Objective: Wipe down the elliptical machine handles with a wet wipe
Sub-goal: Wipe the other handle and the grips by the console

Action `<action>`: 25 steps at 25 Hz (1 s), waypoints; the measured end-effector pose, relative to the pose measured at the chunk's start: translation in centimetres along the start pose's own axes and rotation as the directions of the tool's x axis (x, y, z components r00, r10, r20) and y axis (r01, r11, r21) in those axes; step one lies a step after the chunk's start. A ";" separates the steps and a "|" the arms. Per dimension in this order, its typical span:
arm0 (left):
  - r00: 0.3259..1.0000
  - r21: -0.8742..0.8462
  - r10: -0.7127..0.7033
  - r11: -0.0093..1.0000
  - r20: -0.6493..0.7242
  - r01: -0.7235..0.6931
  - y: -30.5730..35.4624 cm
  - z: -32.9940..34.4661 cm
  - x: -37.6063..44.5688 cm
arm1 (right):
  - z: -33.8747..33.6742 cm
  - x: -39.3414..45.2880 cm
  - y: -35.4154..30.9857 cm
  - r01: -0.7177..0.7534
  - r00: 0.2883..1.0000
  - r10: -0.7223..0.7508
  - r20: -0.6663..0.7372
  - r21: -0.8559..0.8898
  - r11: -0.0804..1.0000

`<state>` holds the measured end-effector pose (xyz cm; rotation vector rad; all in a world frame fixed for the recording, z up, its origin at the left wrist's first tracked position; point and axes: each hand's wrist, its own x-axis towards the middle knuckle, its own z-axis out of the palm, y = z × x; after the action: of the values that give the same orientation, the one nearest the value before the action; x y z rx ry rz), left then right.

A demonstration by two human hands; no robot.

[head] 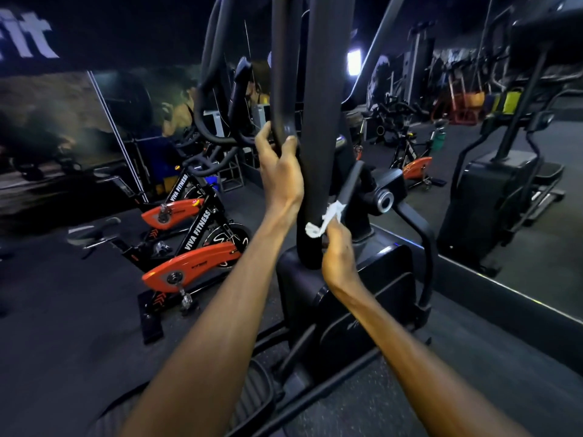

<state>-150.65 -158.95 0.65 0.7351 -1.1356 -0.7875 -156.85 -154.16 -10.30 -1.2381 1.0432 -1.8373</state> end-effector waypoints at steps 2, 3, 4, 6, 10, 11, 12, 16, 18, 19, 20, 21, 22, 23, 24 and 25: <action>1.000 -0.010 0.017 1.000 -0.010 -0.017 -0.5 0.1 0.0 | 0.2 0.2 -0.9 0.068 0.997 -0.067 -0.022 0.042 0.997; 0.999 -0.015 0.031 0.999 -0.013 -0.032 -0.7 0.2 0.1 | 0.8 0.3 -1.6 0.119 0.992 -0.117 -0.036 0.055 0.991; 0.999 -0.018 0.041 0.999 -0.014 -0.041 -0.8 0.1 0.2 | 1.3 0.1 -1.9 0.163 0.986 -0.162 -0.044 0.026 0.986; 0.999 -0.004 0.055 0.998 -0.001 -0.055 -1.0 0.1 0.4 | 1.9 -0.8 -0.7 0.225 0.972 -0.232 -0.034 -0.150 0.963; 0.994 0.028 0.080 0.996 0.079 -0.083 -1.5 -0.5 0.5 | 1.7 -2.6 1.5 0.235 0.966 -0.254 -0.052 -0.240 0.942; 0.992 0.044 0.080 0.995 0.096 -0.084 -1.4 -0.5 0.5 | 2.1 -2.0 0.2 0.263 0.955 -0.287 -0.079 -0.225 0.938; 0.991 0.065 0.071 0.995 0.115 -0.079 -1.3 -0.5 0.4 | 2.8 -1.1 -1.2 0.284 0.940 -0.319 -0.116 -0.247 0.926; 0.988 0.045 0.018 0.999 0.155 -0.025 -1.7 -1.6 0.2 | 3.6 -0.8 -0.3 0.356 0.882 -0.459 -0.111 -0.483 0.800; 0.988 0.012 -0.017 1.000 0.153 0.016 -2.0 -1.8 -0.2 | 2.3 -2.5 3.6 0.336 0.882 -0.464 -0.087 -0.575 0.746; 0.989 0.000 -0.020 1.000 0.148 0.020 -2.0 -1.6 -0.6 | 1.6 -2.8 3.9 0.334 0.889 -0.455 -0.059 -0.597 0.730; 0.990 -0.018 -0.023 1.000 0.140 0.026 -2.1 -1.5 -1.0 | 1.3 -3.0 3.9 0.334 0.903 -0.428 -0.046 -0.552 0.764; 0.992 -0.043 -0.028 0.999 0.127 0.033 -2.0 -1.2 -1.4 | 1.5 -2.9 3.2 0.318 0.925 -0.379 -0.017 -0.510 0.799; 0.993 -0.055 -0.028 0.998 0.112 0.034 -2.1 -1.0 -1.7 | 1.9 -2.9 2.7 0.324 0.934 -0.356 0.030 -0.491 0.809; 0.995 -0.052 -0.031 0.998 0.097 0.036 -2.2 -0.9 -1.9 | 2.3 -2.9 2.4 0.330 0.936 -0.345 0.067 -0.505 0.797; 0.995 -0.051 -0.038 0.998 0.094 0.043 -2.6 -1.0 -1.9 | 2.4 -3.0 2.6 0.344 0.922 -0.385 0.039 -0.536 0.771; 0.993 -0.066 -0.052 0.996 0.103 0.059 -2.9 -1.0 -2.0 | 2.1 -3.3 4.1 0.358 0.908 -0.418 0.019 -0.554 0.752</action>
<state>-150.59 -158.70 -3.04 0.6778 -1.1770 -0.9154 -153.43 -153.69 -14.73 -1.8273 1.5392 -1.9962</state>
